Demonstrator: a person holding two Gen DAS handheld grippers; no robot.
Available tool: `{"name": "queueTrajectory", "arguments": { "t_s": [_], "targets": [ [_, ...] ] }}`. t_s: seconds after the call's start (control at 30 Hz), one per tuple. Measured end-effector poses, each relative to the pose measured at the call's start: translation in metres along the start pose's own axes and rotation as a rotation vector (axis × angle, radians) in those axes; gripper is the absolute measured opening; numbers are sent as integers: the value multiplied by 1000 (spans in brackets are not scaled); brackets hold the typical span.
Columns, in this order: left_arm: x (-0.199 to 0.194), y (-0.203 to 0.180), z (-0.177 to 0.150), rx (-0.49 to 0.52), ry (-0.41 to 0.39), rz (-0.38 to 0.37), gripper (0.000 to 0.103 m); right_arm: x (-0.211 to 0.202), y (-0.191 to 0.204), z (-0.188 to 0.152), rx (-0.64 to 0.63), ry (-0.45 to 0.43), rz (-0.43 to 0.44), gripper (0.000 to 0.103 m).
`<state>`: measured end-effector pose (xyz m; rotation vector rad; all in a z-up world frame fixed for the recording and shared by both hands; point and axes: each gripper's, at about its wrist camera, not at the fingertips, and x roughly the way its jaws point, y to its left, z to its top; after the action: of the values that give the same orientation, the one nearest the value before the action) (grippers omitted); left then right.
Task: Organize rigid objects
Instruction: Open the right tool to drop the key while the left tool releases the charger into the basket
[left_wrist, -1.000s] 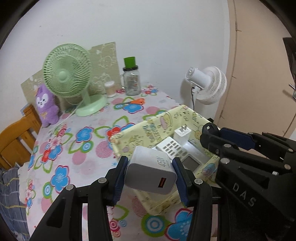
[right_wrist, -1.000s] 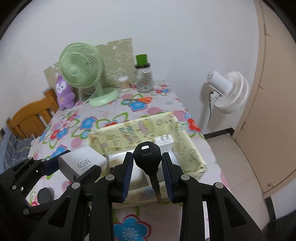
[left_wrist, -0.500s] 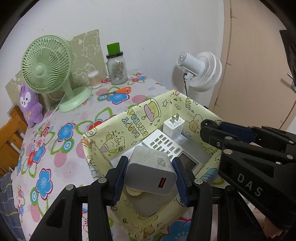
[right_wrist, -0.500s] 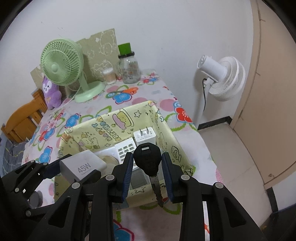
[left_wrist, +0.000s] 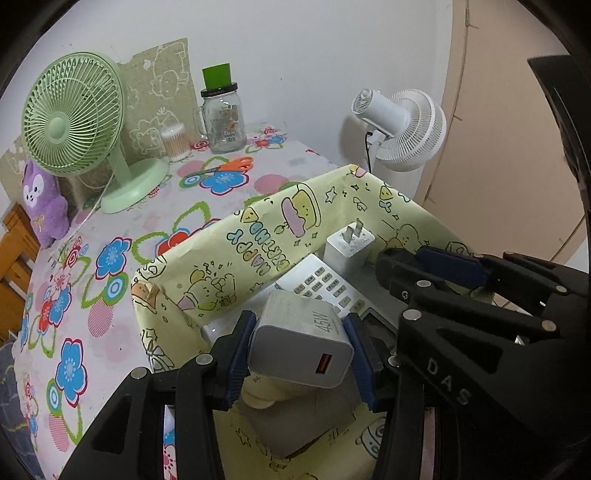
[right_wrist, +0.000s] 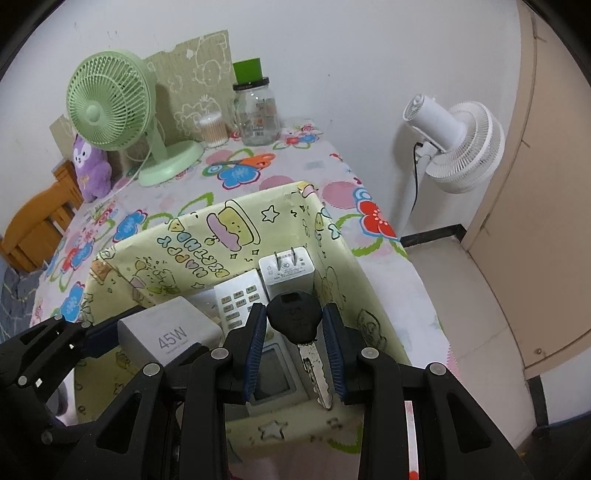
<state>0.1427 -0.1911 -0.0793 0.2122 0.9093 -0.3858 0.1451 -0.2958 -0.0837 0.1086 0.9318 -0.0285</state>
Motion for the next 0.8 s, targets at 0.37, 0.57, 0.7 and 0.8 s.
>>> {"name": "queueTrajectory", "arguments": {
  "t_s": [0.37,0.57,0.7,0.8],
  "targets": [
    [7,-4,0,14,24,-11,50,3,2,0,-7,3,-20,41],
    [6,-6,-1,16,28,-8,51,-5,6,-3,-8,-9,1,61],
    [5,-6,-2,14,30,4,55,-9,5,-5,-6,-14,-3,62],
    [3,-3,-4,-6,37,12,63,-12,4,-6,-1,-15,-12,62]
  ]
}}
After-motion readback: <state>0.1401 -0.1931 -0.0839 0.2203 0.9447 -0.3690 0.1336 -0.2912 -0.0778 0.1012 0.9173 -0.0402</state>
